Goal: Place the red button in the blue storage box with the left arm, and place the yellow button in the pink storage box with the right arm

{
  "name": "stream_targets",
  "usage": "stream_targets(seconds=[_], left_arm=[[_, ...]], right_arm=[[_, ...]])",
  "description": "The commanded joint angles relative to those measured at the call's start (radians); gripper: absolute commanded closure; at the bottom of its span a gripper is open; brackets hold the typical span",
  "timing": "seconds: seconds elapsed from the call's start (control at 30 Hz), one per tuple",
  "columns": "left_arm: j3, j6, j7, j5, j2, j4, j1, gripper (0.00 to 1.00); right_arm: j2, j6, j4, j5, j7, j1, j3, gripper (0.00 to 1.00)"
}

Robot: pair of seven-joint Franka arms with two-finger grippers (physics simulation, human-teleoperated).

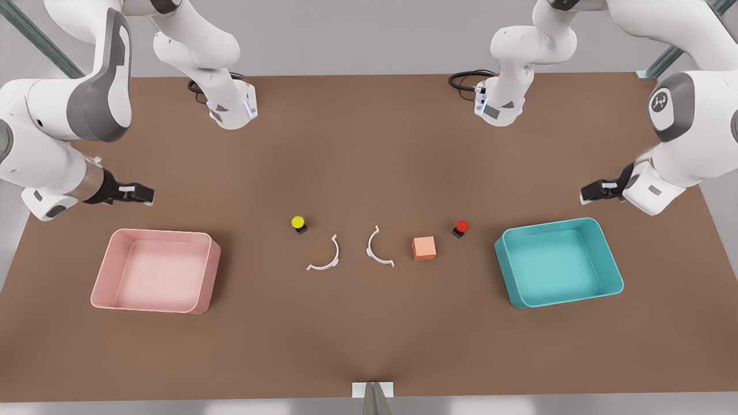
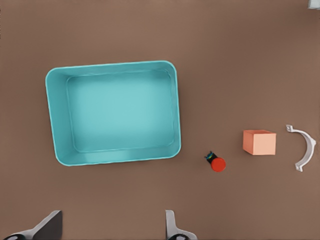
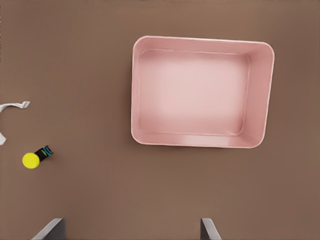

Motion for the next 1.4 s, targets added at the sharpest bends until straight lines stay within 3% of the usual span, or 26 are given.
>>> stream_targets(seconds=[0.0, 0.03, 0.1, 0.2, 0.3, 0.4, 0.47, 0.8, 1.03, 1.07, 1.13, 1.23, 1.37], left_arm=[[0.000, 0.083, 0.009, 0.001, 0.001, 0.005, -0.002, 0.00], [-0.006, 0.083, 0.010, -0.007, 0.003, 0.005, -0.030, 0.00], [-0.012, 0.114, 0.020, -0.002, 0.079, 0.005, -0.225, 0.00], [-0.017, 0.401, 0.112, -0.013, 0.127, -0.148, -0.343, 0.00], [-0.017, 0.760, 0.145, -0.031, 0.118, -0.421, -0.378, 0.00], [-0.017, 0.967, 0.145, -0.031, 0.110, -0.590, -0.421, 0.00], [-0.019, 1.128, 0.145, -0.031, 0.103, -0.708, -0.426, 0.00], [-0.017, 1.301, 0.147, -0.030, 0.162, -0.843, -0.430, 0.00], [-0.017, 1.352, 0.147, -0.030, 0.234, -0.877, -0.438, 0.00], [-0.017, 1.357, 0.147, -0.028, 0.241, -0.877, -0.436, 0.02], [-0.017, 1.375, 0.147, -0.028, 0.256, -0.876, -0.433, 0.30], [-0.017, 1.378, 0.145, -0.030, 0.256, -0.876, -0.430, 0.51], [-0.015, 1.369, 0.133, -0.030, 0.216, -0.869, -0.430, 0.56]], right_arm=[[-0.001, 0.055, 0.000, 0.000, 0.021, 0.001, 0.000, 0.00], [-0.001, 0.058, 0.000, 0.000, 0.021, 0.001, 0.000, 0.00], [0.002, 0.075, 0.000, 0.000, 0.023, 0.001, 0.057, 0.00], [0.097, 0.144, -0.009, -0.001, 0.098, 0.036, 0.207, 0.00], [0.155, 0.268, -0.050, -0.006, 0.196, 0.156, 0.212, 0.00], [0.172, 0.486, -0.208, -0.007, 0.325, 0.249, 0.212, 0.00], [0.209, 0.507, -0.221, -0.006, 0.346, 0.268, 0.212, 0.00], [0.215, 0.811, -0.446, -0.006, 0.468, 0.328, 0.235, 0.00], [0.232, 0.862, -0.497, -0.047, 0.471, 0.331, 0.235, 0.00], [0.232, 0.868, -0.520, -0.047, 0.471, 0.331, 0.235, 0.00], [0.232, 0.886, -0.555, -0.047, 0.471, 0.332, 0.243, 0.00], [0.252, 0.937, -0.567, -0.069, 0.471, 0.332, 0.243, 0.00], [0.263, 0.992, -0.604, -0.102, 0.471, 0.322, 0.243, 0.00]])
